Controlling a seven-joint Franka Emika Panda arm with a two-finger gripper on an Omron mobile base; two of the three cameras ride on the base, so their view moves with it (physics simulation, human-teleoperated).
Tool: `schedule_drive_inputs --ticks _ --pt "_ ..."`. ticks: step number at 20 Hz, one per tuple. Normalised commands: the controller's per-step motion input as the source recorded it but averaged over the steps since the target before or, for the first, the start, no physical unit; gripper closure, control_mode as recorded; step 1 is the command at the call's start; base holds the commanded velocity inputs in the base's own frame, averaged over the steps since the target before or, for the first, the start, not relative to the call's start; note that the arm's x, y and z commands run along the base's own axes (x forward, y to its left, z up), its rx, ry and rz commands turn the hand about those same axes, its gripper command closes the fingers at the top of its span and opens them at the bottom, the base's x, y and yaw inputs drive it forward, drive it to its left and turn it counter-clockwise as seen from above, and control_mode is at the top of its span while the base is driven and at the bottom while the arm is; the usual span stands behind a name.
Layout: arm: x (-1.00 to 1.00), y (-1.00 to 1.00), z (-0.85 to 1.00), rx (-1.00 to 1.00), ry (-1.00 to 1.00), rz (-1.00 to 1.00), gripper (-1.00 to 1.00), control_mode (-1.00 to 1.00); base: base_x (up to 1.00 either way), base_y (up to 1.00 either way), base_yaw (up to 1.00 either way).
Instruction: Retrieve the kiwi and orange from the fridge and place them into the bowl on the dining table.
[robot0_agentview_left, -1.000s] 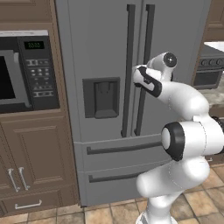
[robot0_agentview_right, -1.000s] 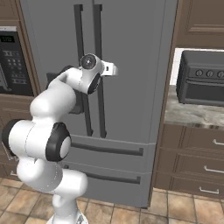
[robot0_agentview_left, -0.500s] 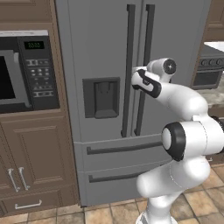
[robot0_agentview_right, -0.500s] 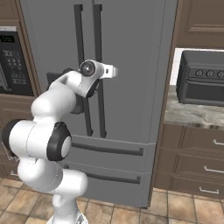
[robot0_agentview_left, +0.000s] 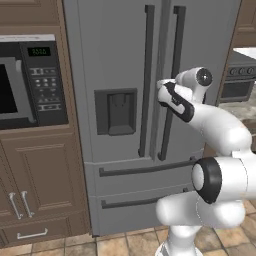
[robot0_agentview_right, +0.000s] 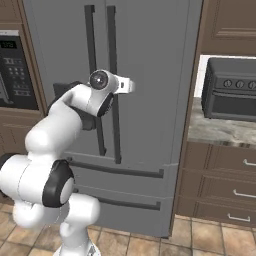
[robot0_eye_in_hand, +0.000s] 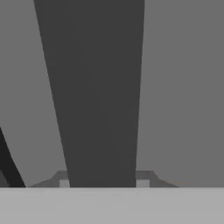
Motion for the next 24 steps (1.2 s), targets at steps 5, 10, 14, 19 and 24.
schedule_drive_inputs --ticks 5,10,14,19,24 --pt "-1.0 -0.46 0.02 0.01 0.0 0.0 1.0 -1.0 0.0 0.0 0.0" --pt "-1.0 -0.69 0.07 0.03 0.0 0.0 1.0 -1.0 0.0 0.0 0.0" --pt "-1.0 -0.69 0.19 0.02 0.0 0.0 -1.0 -1.0 0.0 0.0 0.0" --pt "-0.96 -0.39 0.34 0.0 -0.03 0.0 -1.0 -1.0 0.0 0.0 0.0" --pt "-0.77 0.0 0.46 -0.04 -0.02 0.0 -1.0 -1.0 0.0 0.0 0.0"
